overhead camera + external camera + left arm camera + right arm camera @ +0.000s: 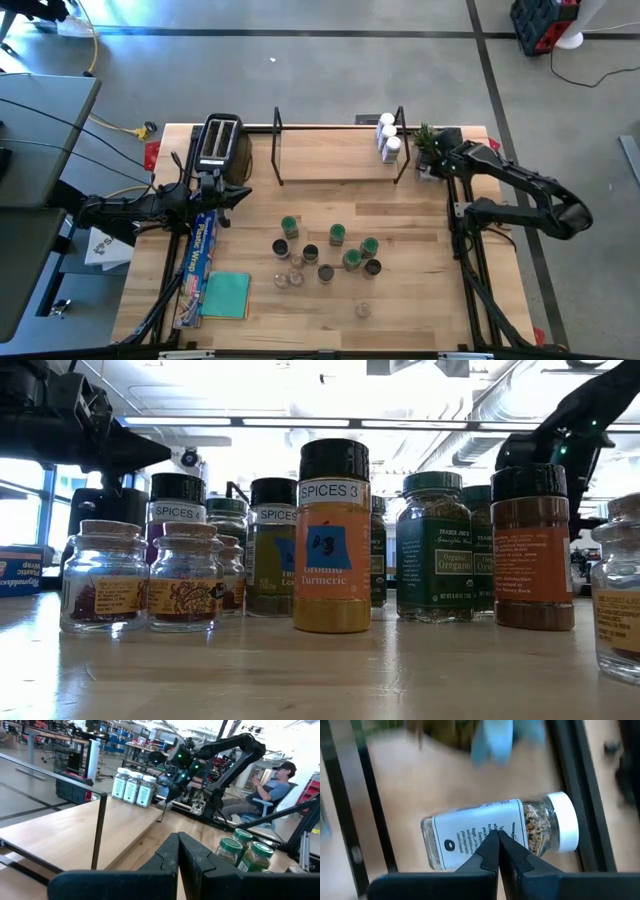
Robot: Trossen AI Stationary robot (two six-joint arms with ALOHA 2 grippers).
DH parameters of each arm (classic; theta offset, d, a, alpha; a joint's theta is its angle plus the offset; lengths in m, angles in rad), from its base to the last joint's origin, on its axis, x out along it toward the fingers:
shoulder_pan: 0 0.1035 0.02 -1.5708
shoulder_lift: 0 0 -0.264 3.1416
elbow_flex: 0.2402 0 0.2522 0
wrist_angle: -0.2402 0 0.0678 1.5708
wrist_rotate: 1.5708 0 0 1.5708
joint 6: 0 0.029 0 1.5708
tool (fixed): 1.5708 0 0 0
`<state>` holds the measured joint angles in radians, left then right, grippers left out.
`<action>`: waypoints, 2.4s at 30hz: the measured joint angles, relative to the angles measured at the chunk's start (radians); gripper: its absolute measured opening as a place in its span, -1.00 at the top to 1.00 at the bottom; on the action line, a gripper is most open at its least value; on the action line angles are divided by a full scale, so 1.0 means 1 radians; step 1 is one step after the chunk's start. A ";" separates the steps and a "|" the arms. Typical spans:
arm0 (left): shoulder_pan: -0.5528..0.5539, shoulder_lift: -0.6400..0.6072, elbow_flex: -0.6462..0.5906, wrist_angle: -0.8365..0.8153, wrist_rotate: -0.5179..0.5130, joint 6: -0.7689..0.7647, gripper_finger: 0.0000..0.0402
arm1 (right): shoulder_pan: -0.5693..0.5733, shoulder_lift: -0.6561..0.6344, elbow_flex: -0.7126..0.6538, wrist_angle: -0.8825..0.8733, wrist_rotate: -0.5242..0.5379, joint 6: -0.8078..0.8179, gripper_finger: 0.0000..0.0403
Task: Shelf spices
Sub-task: Put the white seasoning bottle on the shelf and align it with the other white seasoning bottles
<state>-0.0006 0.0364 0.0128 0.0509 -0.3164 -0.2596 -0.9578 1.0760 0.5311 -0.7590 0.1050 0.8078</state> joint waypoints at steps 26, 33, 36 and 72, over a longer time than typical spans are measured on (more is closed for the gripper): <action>0.000 0.000 0.000 -0.002 0.026 0.000 1.00 | 0.830 0.065 0.205 -0.501 -0.032 0.635 1.00; 0.000 0.000 0.000 -0.002 0.024 0.001 1.00 | 0.861 0.113 0.193 -0.632 -0.001 0.658 1.00; 0.000 0.000 0.000 -0.002 0.023 0.001 1.00 | 0.861 0.157 0.199 -0.612 0.018 0.660 1.00; 0.000 0.000 0.000 -0.002 0.090 0.001 1.00 | 0.954 0.371 0.432 -0.368 -0.067 0.446 1.00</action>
<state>-0.0005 0.0368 0.0128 0.0485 -0.2264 -0.2588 -0.0037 1.4470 0.9633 -1.1274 0.0380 1.2536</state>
